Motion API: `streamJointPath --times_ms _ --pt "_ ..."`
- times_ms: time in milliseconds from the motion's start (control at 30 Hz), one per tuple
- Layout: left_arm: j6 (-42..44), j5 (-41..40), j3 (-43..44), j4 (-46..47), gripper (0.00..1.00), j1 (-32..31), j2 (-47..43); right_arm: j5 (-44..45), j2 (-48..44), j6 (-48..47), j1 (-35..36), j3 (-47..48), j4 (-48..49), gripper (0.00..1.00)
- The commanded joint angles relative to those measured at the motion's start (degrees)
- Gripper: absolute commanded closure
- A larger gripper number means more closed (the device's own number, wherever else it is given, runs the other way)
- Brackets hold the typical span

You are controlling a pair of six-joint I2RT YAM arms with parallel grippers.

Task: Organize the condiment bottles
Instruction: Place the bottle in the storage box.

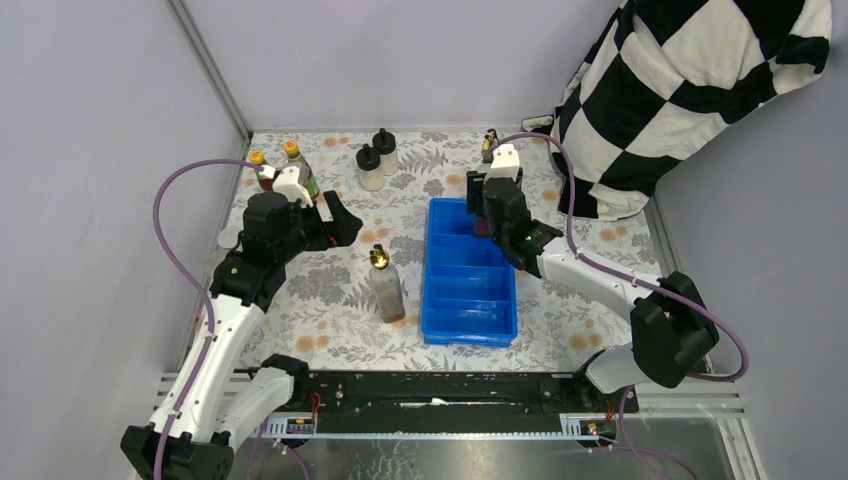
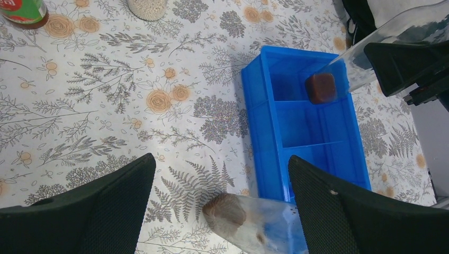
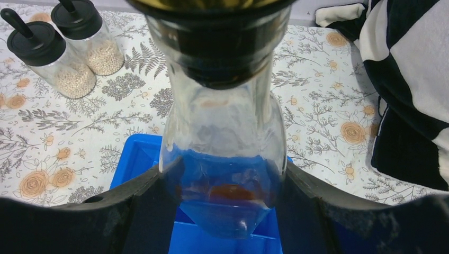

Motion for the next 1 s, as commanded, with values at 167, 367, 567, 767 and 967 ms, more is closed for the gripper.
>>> streamJointPath --times_ms 167,367,567,767,967 --pt "0.86 -1.20 -0.65 3.02 0.01 -0.10 0.80 0.59 1.04 -0.89 -0.80 -2.00 10.21 0.71" --pt "1.10 -1.40 -0.54 3.05 0.01 -0.10 1.15 0.61 2.86 -0.48 -1.56 -2.46 11.85 0.71" --pt "1.04 -1.47 -0.64 3.37 0.01 -0.08 1.47 -0.10 4.14 0.42 -2.55 -3.17 12.50 0.72" --pt "0.95 -1.39 -0.98 3.71 0.01 -0.04 1.81 -0.75 5.07 1.61 -3.33 -4.31 13.66 0.71" --pt "0.95 -1.45 -1.25 4.05 0.01 -0.08 2.23 -1.07 5.68 2.85 -3.47 -5.23 14.91 0.71"
